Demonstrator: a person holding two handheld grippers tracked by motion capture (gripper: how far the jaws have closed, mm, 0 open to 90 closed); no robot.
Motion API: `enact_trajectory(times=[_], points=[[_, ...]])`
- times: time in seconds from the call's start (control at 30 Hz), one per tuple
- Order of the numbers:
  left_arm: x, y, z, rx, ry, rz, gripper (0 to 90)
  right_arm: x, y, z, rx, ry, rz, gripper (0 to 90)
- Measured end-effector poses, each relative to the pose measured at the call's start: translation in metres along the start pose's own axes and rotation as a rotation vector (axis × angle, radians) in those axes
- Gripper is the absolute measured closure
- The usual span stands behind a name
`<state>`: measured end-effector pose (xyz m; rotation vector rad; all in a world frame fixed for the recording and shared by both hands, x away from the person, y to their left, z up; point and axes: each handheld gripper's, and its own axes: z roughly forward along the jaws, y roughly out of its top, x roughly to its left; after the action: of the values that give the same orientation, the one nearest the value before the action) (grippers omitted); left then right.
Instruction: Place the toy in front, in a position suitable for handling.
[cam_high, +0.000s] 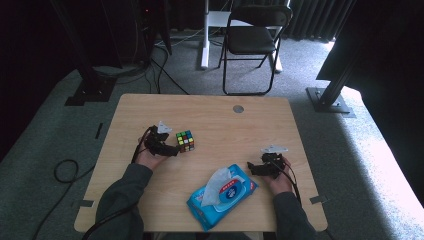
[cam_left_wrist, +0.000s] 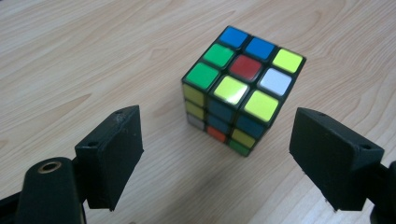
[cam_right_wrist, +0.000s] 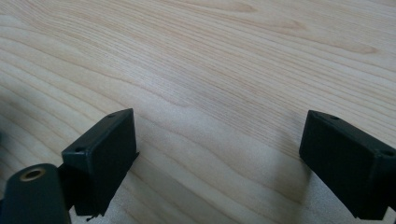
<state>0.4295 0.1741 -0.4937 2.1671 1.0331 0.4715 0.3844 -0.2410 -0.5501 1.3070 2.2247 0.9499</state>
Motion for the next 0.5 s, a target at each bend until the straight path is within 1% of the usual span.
enact_trajectory(times=[0.2,0.27,0.3,0.43,0.5], points=[[0.002,0.007,0.011,0.013,-0.027,0.034,17.6,0.000,0.000,0.000,0.000,0.000,0.000,10.7],[0.002,0.009,0.015,0.019,-0.033,0.035,17.6,0.000,0.000,0.000,0.000,0.000,0.000,10.7],[0.002,0.010,0.017,0.021,-0.043,0.033,17.6,0.000,0.000,0.000,0.000,0.000,0.000,10.7],[0.000,0.011,0.024,0.028,-0.051,0.047,17.6,0.000,0.000,0.000,0.000,0.000,0.000,10.7],[-0.001,0.011,0.027,0.037,-0.046,0.055,17.6,0.000,0.000,0.000,0.000,0.000,0.000,10.7]])
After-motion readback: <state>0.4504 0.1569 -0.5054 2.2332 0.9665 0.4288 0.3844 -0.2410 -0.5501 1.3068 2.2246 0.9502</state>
